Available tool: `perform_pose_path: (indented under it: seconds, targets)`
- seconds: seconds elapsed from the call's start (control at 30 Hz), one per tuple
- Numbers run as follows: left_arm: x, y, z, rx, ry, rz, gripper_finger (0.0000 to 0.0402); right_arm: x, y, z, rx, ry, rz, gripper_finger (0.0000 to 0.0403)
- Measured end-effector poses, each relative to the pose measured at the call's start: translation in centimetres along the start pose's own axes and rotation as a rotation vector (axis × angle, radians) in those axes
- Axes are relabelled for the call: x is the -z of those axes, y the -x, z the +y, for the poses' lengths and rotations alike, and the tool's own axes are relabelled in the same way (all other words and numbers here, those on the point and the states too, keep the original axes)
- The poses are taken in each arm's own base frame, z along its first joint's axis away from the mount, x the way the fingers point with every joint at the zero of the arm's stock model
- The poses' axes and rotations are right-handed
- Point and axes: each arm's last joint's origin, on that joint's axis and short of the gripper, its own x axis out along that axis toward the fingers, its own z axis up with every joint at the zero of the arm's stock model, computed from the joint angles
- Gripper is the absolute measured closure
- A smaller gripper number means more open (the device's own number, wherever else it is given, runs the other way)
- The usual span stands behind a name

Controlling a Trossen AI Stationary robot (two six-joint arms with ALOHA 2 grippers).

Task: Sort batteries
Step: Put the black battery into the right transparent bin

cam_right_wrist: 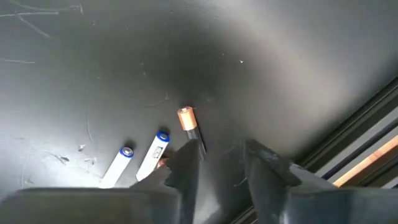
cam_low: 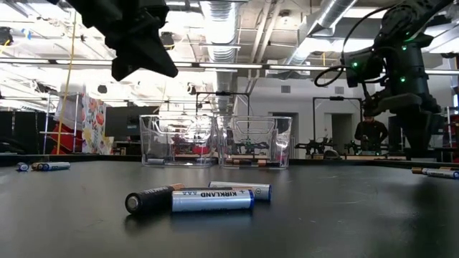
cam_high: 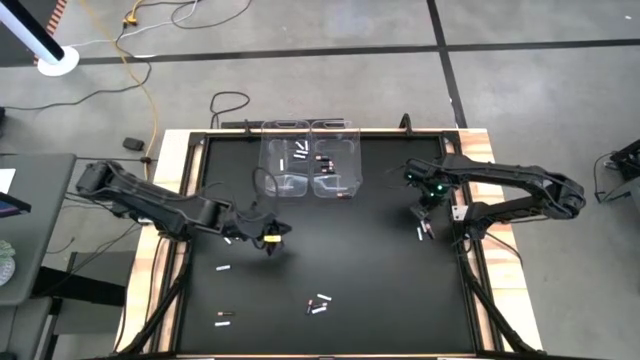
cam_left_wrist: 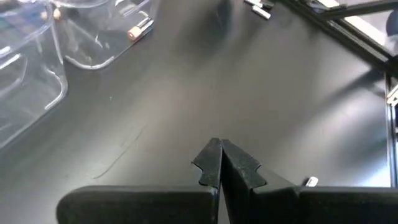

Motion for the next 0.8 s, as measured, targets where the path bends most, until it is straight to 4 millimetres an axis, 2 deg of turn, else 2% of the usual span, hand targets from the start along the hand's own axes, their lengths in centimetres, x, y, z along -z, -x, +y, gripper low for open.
perform_pose_path:
  seconds: [0.13,0.27,0.5,0.8]
  targets:
    - [-0.4,0.0,-0.3,0.006,-0.04,-0.006,0.0402,0.1,0.0,0.4,0.001,0.023,0.0,0.0216]
    - [-0.8,0.3,-0.5,0.015,-0.037,-0.019,0.0402,0.2,0.0,0.6,0.002,0.038,-0.001,0.0205]
    - [-0.8,0.3,-0.5,0.023,-0.038,-0.013,0.0402,0.4,-0.1,1.3,-0.046,0.039,0.007,0.0222]
    - [-0.8,0.3,-0.5,0.025,-0.038,-0.011,0.0402,0.8,-2.0,1.1,-0.029,-0.011,0.043,0.0244]
